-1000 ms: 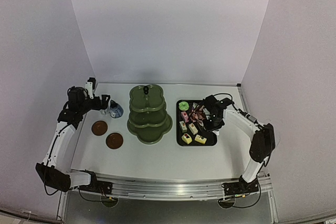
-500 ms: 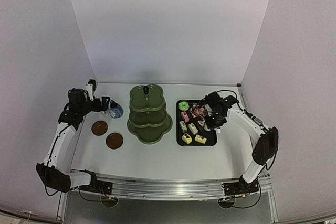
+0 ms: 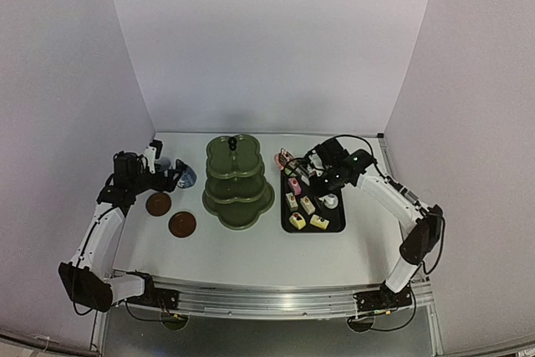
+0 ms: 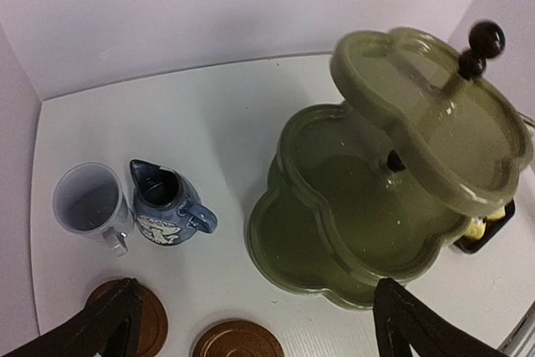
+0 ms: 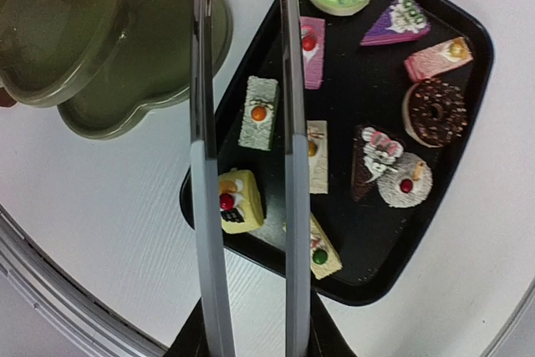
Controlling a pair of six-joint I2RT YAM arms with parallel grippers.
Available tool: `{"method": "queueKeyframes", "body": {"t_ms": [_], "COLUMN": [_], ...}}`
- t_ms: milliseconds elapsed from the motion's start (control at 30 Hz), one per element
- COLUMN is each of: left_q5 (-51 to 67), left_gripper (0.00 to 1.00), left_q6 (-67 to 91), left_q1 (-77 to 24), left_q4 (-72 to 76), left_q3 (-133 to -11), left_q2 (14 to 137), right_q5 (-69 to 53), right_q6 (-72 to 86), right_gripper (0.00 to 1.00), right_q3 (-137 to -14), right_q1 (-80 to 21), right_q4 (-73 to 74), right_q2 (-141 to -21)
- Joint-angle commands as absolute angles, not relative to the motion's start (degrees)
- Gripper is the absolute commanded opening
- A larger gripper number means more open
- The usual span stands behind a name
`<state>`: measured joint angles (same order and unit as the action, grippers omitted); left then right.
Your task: Serve the afternoon tea
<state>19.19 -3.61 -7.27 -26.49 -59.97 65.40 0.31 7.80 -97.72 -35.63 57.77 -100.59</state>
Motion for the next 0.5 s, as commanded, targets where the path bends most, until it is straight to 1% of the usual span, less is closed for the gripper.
{"method": "queueKeyframes", "body": {"t_ms": [0, 200, 467], "left_q5": [26.88, 25.36, 22.73], "left_gripper": [0.92, 0.9, 0.9], "left_q6": [-14.68, -29.61, -38.34], "left_q1": [-7.18, -10.25, -17.15], "left_q4": [-27.55, -31.48, -26.15], "left_q3": [-55.8, -51.93, -49.82], "left_q2": [64.75, 65.55, 68.83], "right_q5": [-6.26, -7.4, -10.25], "right_q6": [8.6, 7.38, 7.56], "right_gripper": [0.0, 0.0, 0.0], "right_q3": [-97.94, -98.95, -98.19], "right_q1": [-36.12, -36.12, -36.12], "right_q4": [46.52, 41.86, 39.48], "right_q2": [-104.56, -108.84, -113.14]}}
